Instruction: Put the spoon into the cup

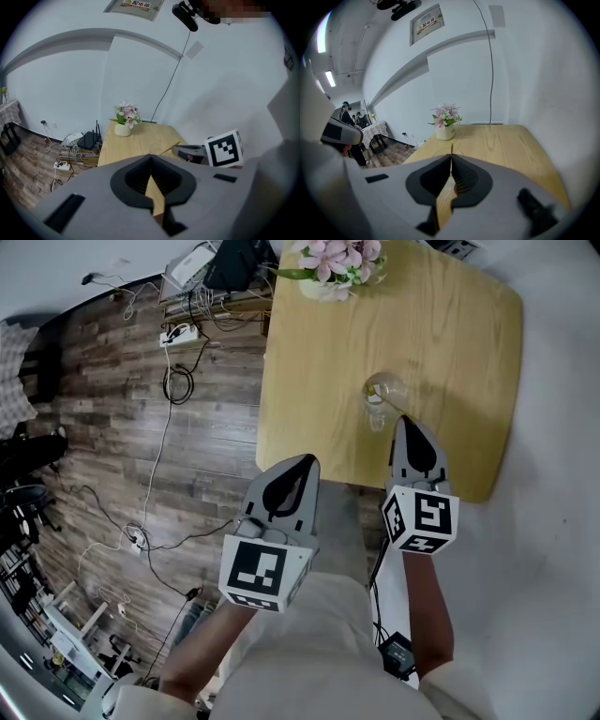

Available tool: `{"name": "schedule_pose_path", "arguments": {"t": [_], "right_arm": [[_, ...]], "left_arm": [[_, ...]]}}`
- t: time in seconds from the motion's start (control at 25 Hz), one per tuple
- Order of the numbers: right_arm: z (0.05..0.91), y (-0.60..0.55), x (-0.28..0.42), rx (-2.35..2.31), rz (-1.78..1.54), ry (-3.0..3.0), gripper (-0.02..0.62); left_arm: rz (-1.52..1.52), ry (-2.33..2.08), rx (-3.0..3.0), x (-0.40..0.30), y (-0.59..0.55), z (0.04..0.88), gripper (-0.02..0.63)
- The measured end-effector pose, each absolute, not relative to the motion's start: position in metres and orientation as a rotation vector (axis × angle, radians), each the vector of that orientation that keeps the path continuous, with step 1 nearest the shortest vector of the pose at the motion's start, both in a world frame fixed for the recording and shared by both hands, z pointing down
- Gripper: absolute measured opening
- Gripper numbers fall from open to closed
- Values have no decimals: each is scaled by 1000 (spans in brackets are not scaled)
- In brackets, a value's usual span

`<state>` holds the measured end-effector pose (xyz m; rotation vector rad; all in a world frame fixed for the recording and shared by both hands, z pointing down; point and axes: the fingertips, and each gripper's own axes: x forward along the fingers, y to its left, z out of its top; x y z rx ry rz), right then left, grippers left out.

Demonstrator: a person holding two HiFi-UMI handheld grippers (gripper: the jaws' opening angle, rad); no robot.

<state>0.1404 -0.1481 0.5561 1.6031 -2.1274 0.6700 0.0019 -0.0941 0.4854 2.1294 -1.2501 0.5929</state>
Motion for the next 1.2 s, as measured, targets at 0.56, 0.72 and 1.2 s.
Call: {"name": "schedule_pose_path", "arguments": {"t": [0.56, 0.72, 1.2], "right_arm": [[563, -148, 152, 1660, 663, -2026, 63], [556, -141, 154, 1666, 670, -2022, 111], [512, -121, 164, 1748, 656, -2069, 133]], "left_arm": [[605, -1217, 2150, 8, -94, 486, 11], [598, -1212, 2163, 10, -91, 478, 11], [575, -1209, 2217, 16, -88, 456, 11]]}}
